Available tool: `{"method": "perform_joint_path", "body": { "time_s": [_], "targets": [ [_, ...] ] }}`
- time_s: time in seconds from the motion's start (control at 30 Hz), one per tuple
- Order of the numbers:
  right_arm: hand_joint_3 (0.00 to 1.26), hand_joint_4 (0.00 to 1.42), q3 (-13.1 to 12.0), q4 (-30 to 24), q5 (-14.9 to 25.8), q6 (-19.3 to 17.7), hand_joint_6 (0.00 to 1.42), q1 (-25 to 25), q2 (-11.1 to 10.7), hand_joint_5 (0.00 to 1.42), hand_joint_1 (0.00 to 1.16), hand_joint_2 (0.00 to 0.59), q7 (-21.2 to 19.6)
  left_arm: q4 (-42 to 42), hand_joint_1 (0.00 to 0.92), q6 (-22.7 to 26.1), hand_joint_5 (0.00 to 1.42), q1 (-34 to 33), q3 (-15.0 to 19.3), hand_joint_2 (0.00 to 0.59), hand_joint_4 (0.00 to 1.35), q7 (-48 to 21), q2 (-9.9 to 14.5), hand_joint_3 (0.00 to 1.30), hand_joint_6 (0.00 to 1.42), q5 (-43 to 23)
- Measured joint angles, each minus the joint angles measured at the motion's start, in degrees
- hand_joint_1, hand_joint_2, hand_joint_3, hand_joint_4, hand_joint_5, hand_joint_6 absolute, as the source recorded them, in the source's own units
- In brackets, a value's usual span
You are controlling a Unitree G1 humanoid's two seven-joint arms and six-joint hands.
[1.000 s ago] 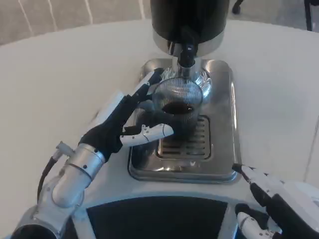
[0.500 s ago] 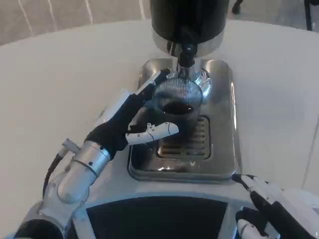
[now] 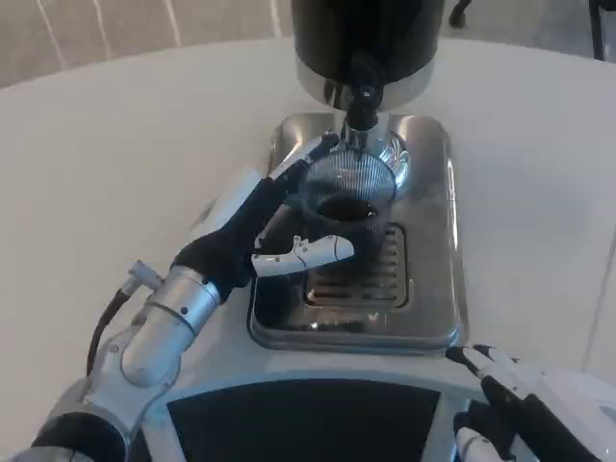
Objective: Grasp the cup under the faucet to collect the drink, then remove the cup.
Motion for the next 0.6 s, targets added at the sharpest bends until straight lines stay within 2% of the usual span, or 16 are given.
{"method": "perform_joint_path", "body": {
  "time_s": [0.17,0.4,0.6],
  "targets": [
    [0.07,0.00,0.3,0.0,-0.3,0.5,0.00,-0.4,0.7,0.00,0.00,0.584,0.3,0.5,0.409,0.1,0.31,-0.6,-0.8,0.087,0.00,1.0,0.0,0.17,0.34,0.6],
    [0.08,0.00,0.7,0.0,-1.8,1.0,0.00,-0.6,1.7,0.00,0.00,0.586,0.9,0.7,0.399,1.2,0.40,-1.4,-1.5,0.091,0.00,2.5,-0.3,0.29,0.46,0.9],
    [0.09,0.00,1.0,0.0,-2.8,1.0,0.00,-0.6,2.2,0.00,0.00,0.586,1.1,0.7,0.382,2.1,0.42,-1.8,-2.3,0.092,0.02,4.7,-0.8,0.34,0.48,1.8]
  ]
}}
